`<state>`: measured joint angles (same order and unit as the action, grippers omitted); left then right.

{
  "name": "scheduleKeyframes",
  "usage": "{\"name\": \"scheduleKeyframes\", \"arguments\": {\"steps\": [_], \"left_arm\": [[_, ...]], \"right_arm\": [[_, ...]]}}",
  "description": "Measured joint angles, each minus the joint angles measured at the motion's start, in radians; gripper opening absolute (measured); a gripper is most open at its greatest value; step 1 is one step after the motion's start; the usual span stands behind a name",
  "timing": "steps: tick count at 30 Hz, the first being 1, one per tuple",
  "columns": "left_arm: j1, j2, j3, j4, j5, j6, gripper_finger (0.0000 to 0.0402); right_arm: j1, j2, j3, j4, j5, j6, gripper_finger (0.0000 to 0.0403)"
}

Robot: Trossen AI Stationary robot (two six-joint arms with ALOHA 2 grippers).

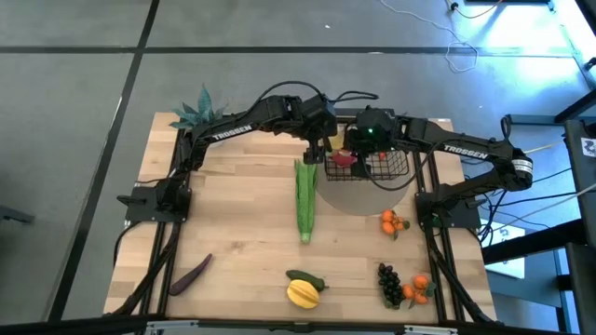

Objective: Build produce basket
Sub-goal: Put the pear into the black wire basket

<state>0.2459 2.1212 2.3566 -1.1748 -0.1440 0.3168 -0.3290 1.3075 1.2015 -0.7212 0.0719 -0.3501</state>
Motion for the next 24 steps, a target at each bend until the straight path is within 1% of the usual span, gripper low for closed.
{"name": "scheduleKeyframes", "arguments": {"steps": [10, 15, 21, 24], "left_arm": [[0.000, 0.000, -0.001, 0.011, 0.005, -0.066, 0.0334], [0.000, 0.000, -0.004, -0.015, 0.006, -0.102, 0.0334], [-0.005, -0.001, -0.053, 0.019, 0.003, -0.108, 0.0334], [-0.006, -0.001, -0.084, 0.048, 0.001, -0.102, 0.0334]], "right_arm": [[0.000, -0.004, 0.000, -0.009, 0.006, -0.048, 0.0001], [0.000, -0.009, 0.000, -0.011, 0.005, -0.053, 0.0001], [0.000, -0.011, 0.006, -0.049, 0.008, -0.077, 0.0001], [0.000, -0.013, 0.028, -0.093, 0.032, -0.097, 0.0001]]}}
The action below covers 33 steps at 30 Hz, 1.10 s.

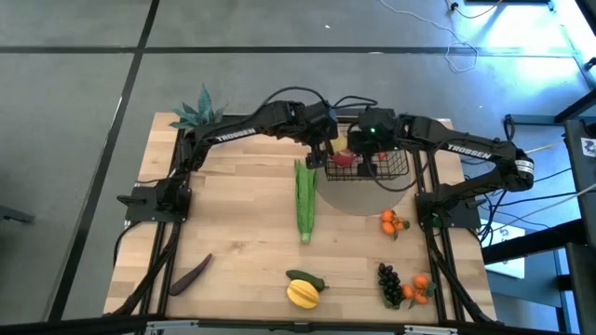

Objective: Build produce basket
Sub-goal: Put the pear into the black wire basket

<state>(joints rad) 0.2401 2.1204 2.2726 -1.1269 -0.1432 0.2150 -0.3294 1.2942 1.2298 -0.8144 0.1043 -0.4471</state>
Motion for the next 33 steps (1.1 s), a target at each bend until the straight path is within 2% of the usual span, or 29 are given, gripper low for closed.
{"name": "scheduleKeyframes", "arguments": {"steps": [7, 12, 14, 19, 22, 26, 33], "left_arm": [[-0.006, 0.008, -0.015, 0.098, 0.009, 0.031, 0.0333], [-0.009, 0.022, -0.018, 0.122, -0.001, 0.034, 0.0333], [-0.009, 0.018, -0.015, 0.133, -0.028, 0.033, 0.0333], [0.003, 0.011, -0.016, 0.130, -0.168, 0.026, 0.0333], [0.014, 0.006, -0.015, 0.119, -0.188, 0.023, 0.0333], [0.016, 0.004, -0.015, 0.120, -0.188, 0.007, 0.0333], [0.016, -0.035, -0.014, 0.118, -0.181, -0.004, 0.0333]], "right_arm": [[-0.007, -0.004, 0.076, -0.122, 0.077, -0.004, 0.0001], [-0.030, -0.003, 0.110, -0.195, 0.079, -0.001, 0.0001], [-0.042, -0.002, 0.115, -0.249, 0.078, 0.005, 0.0001], [-0.087, -0.002, 0.117, -0.367, 0.074, 0.057, 0.0001], [-0.124, -0.002, 0.117, -0.419, 0.071, 0.094, 0.0001], [-0.192, 0.014, 0.116, -0.495, 0.020, 0.153, 0.0001], [-0.296, 0.091, 0.035, -0.502, -0.093, 0.265, 0.0001]]}}
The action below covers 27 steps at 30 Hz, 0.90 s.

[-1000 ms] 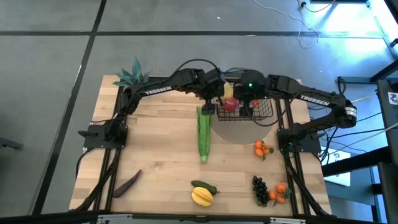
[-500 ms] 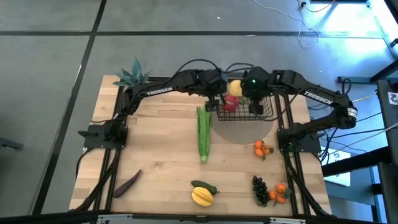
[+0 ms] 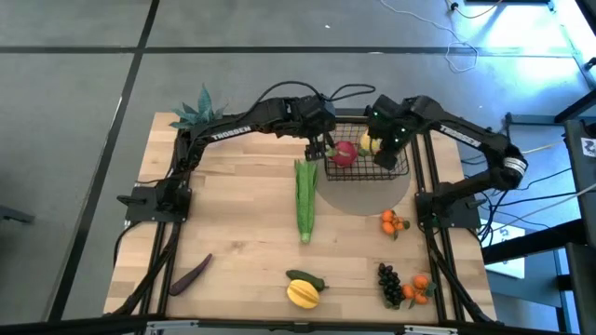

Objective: Build produce basket
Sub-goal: Put the pear into the black wire basket

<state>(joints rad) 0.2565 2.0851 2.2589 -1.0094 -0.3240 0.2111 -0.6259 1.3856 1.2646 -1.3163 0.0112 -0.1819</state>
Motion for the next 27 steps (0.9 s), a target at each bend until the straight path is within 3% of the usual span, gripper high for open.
{"name": "scheduleKeyframes", "arguments": {"steps": [10, 16, 27], "left_arm": [[-0.002, -0.069, -0.001, -0.021, -0.004, -0.027, 0.0334], [-0.005, -0.074, 0.000, -0.023, -0.004, -0.026, 0.0334], [-0.007, -0.074, 0.000, -0.030, -0.004, -0.026, 0.0334]], "right_arm": [[-0.076, 0.196, -0.049, 0.111, 0.003, -0.036, 0.0000], [-0.094, 0.311, -0.049, 0.116, 0.071, -0.033, 0.0000], [-0.098, 0.387, -0.049, 0.136, 0.090, -0.051, 0.0015]]}}
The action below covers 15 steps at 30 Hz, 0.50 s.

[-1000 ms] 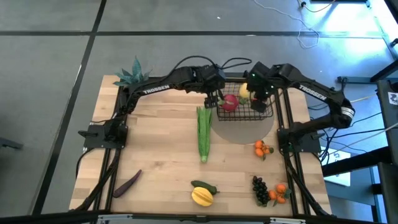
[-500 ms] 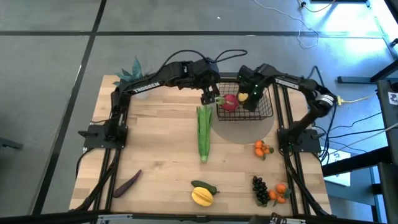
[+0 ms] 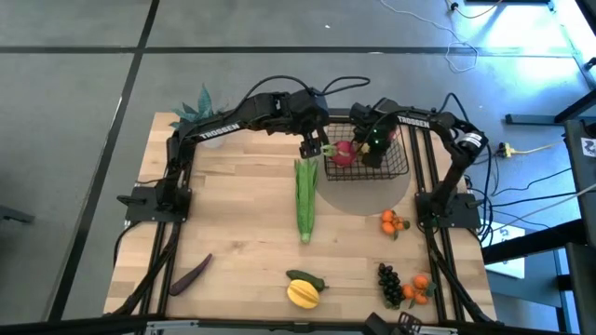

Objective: Build produce basket
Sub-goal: Put the pear into the black wire basket, then put the starfruit into the black wire basket

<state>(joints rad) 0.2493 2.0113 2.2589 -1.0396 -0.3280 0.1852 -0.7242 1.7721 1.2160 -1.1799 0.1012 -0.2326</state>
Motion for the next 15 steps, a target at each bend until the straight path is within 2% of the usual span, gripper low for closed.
{"name": "scheduleKeyframes", "arguments": {"steps": [11, 15], "left_arm": [[0.000, 0.001, 0.000, 0.000, 0.000, 0.007, 0.0334], [0.000, 0.001, 0.000, 0.000, 0.000, 0.008, 0.0334]], "right_arm": [[0.009, 0.002, 0.002, 0.023, 0.004, -0.059, 0.0121], [0.013, 0.002, 0.026, 0.008, 0.013, -0.037, 0.0144]]}}
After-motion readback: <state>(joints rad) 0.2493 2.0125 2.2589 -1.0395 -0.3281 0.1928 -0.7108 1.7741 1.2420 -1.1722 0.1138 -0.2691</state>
